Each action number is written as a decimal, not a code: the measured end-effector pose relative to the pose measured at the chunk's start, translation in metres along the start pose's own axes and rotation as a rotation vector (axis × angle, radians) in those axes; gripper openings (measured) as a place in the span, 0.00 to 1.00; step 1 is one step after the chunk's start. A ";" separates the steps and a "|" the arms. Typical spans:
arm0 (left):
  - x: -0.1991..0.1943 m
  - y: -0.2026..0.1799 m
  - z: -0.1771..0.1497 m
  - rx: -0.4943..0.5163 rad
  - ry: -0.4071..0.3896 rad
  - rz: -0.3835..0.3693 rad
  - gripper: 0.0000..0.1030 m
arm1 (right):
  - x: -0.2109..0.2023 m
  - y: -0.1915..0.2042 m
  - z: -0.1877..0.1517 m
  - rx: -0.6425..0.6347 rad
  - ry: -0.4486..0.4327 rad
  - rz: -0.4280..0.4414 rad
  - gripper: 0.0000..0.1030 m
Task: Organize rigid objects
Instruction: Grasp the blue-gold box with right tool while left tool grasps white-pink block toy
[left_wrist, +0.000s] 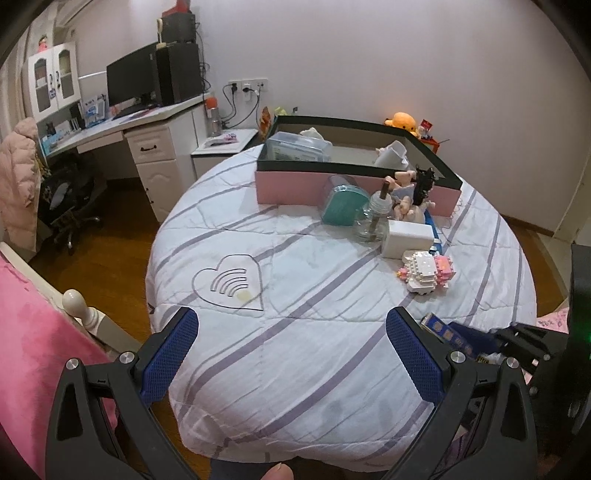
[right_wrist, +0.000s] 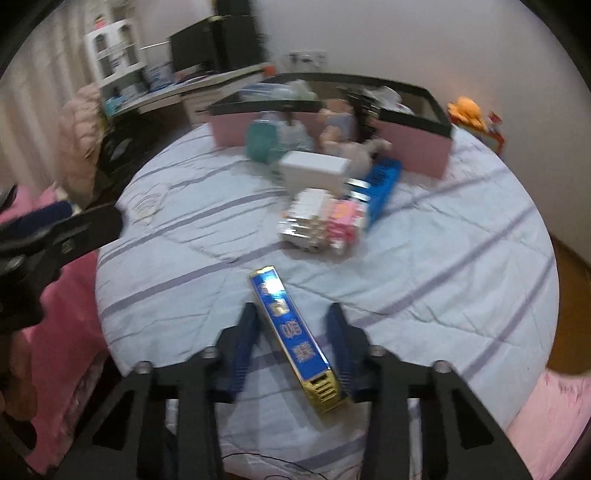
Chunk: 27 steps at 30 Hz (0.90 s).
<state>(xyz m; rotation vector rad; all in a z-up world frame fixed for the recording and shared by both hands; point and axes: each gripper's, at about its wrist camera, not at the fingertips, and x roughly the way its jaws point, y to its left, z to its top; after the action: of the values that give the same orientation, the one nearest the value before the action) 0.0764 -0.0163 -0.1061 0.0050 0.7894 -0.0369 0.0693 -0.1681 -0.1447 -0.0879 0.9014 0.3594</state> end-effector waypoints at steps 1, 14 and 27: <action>0.001 -0.002 0.000 0.003 0.001 -0.001 1.00 | -0.001 0.001 -0.001 -0.005 -0.005 0.006 0.17; 0.020 -0.035 0.011 0.028 0.025 -0.060 1.00 | -0.012 -0.039 -0.003 0.093 -0.036 -0.016 0.15; 0.066 -0.098 0.024 0.092 0.084 -0.113 1.00 | -0.014 -0.091 -0.005 0.219 -0.073 -0.073 0.15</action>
<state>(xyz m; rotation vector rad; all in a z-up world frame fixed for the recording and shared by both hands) 0.1365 -0.1168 -0.1350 0.0498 0.8707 -0.1811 0.0887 -0.2583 -0.1438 0.0933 0.8583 0.1933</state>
